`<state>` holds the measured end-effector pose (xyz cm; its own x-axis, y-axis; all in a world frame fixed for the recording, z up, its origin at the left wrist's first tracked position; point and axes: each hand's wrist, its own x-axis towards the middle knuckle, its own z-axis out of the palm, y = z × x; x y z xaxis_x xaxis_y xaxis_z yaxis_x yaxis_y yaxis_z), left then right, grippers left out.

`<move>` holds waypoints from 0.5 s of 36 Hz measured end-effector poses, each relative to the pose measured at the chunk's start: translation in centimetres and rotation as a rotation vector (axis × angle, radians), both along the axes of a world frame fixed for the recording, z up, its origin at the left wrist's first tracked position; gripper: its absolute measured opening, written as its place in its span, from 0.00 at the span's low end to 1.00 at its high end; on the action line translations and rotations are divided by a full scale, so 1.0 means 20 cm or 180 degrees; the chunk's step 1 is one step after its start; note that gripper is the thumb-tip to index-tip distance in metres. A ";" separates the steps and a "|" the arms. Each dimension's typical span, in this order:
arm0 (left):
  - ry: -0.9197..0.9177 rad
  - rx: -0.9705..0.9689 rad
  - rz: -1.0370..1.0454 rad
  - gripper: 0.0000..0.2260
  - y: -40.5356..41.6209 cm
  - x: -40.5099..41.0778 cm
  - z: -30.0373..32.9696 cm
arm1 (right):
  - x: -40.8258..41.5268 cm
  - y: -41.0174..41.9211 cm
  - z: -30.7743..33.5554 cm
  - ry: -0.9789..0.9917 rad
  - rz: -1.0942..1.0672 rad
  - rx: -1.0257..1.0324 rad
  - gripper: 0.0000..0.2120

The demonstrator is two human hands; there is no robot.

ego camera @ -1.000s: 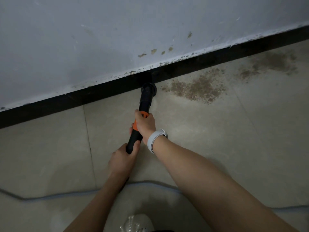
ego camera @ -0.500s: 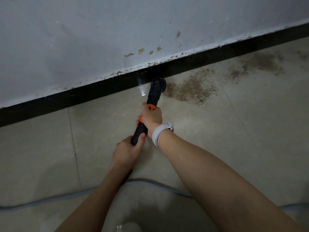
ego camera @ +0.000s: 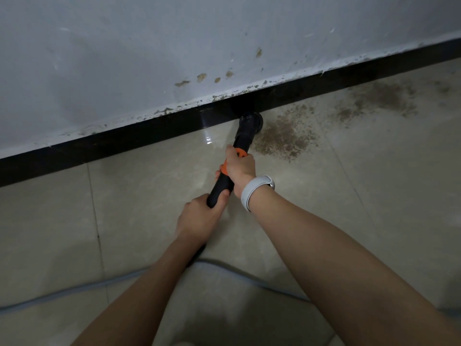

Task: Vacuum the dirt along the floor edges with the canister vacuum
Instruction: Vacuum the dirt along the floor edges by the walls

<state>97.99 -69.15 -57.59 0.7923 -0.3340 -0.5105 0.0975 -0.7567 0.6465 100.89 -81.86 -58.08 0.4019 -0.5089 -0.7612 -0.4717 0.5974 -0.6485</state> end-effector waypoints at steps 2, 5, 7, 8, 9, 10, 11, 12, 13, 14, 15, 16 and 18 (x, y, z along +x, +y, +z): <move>0.0036 -0.0041 -0.0022 0.24 -0.03 0.00 0.00 | 0.00 -0.03 0.00 0.0001 -0.0024 -0.0024 0.18; 0.0064 -0.0100 -0.0076 0.23 -0.08 0.01 0.02 | 0.01 -0.07 0.01 0.0057 -0.0055 -0.0103 0.20; 0.0085 -0.0140 -0.0138 0.23 -0.12 0.02 0.02 | 0.01 -0.12 0.01 0.0104 -0.0066 -0.0123 0.17; 0.0101 -0.0162 -0.0165 0.24 -0.14 0.02 0.03 | 0.00 -0.14 0.02 0.0113 -0.0070 -0.0114 0.15; 0.0121 -0.0179 -0.0187 0.24 -0.16 0.02 0.03 | 0.00 -0.16 0.02 0.0133 -0.0072 -0.0111 0.13; 0.0141 -0.0198 -0.0202 0.24 -0.18 0.02 0.03 | 0.00 -0.19 0.02 0.0154 -0.0076 -0.0111 0.13; 0.0163 -0.0211 -0.0215 0.24 -0.20 0.02 0.03 | 0.00 -0.21 0.02 0.0177 -0.0085 -0.0122 0.13; 0.0179 -0.0214 -0.0226 0.24 -0.21 0.02 0.03 | 0.00 -0.23 0.03 0.0185 -0.0098 -0.0130 0.13; 0.0192 -0.0206 -0.0239 0.24 -0.23 0.03 0.03 | 0.00 -0.24 0.02 0.0188 -0.0111 -0.0143 0.13; 0.0201 -0.0203 -0.0255 0.24 -0.24 0.03 0.03 | 0.00 -0.26 0.03 0.0188 -0.0125 -0.0150 0.13; 0.0211 -0.0207 -0.0273 0.24 -0.26 0.04 0.03 | 0.00 -0.28 0.03 0.0193 -0.0138 -0.0161 0.13; 0.0219 -0.0222 -0.0290 0.24 -0.27 0.04 0.03 | 0.00 -0.29 0.04 0.0193 -0.0157 -0.0168 0.12; 0.0241 -0.0237 -0.0336 0.24 -0.30 0.06 0.03 | 0.00 -0.32 0.03 0.0198 -0.0187 -0.0182 0.12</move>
